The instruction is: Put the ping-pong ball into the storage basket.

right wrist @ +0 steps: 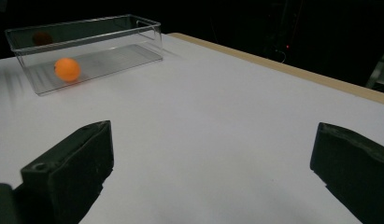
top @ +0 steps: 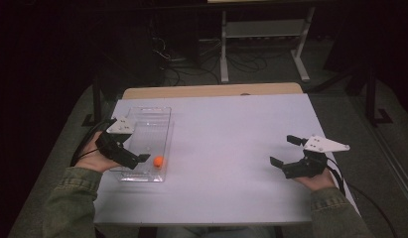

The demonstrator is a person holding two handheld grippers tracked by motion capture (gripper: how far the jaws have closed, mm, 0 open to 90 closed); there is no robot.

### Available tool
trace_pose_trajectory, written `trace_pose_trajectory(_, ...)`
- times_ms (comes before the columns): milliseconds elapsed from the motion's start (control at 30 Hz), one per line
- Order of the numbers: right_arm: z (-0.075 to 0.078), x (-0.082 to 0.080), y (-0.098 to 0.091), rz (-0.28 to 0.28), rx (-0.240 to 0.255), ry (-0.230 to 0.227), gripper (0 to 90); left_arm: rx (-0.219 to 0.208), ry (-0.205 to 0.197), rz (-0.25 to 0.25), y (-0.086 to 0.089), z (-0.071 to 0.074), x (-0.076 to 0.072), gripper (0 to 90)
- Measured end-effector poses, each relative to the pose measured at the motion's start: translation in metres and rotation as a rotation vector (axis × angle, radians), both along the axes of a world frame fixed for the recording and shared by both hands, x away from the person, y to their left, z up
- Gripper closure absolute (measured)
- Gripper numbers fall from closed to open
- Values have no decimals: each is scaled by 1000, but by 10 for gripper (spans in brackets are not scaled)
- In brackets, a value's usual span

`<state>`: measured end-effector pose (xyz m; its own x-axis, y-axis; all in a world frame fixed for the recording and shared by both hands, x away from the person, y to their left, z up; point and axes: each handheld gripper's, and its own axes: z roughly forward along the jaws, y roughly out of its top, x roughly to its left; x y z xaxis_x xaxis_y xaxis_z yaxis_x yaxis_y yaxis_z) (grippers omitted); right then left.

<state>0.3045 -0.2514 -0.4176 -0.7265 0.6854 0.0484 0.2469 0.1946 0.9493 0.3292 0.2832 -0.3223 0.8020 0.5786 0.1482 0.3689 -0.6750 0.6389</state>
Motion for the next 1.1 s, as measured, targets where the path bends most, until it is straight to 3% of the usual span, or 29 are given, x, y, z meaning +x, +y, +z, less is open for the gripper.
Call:
trace_pose_trajectory(533,0,0,0,1,0,-3,0,-83,-57,49,17,4,-13,0)
trace_pose_trajectory(867,0,0,0,3,-1,-5,0,-116,-87,74,24,-1,-21,0)
trace_pose_trajectory(1100,0,-1,0,3,-4,-5,0,-165,-103,82,27,-3,-26,0)
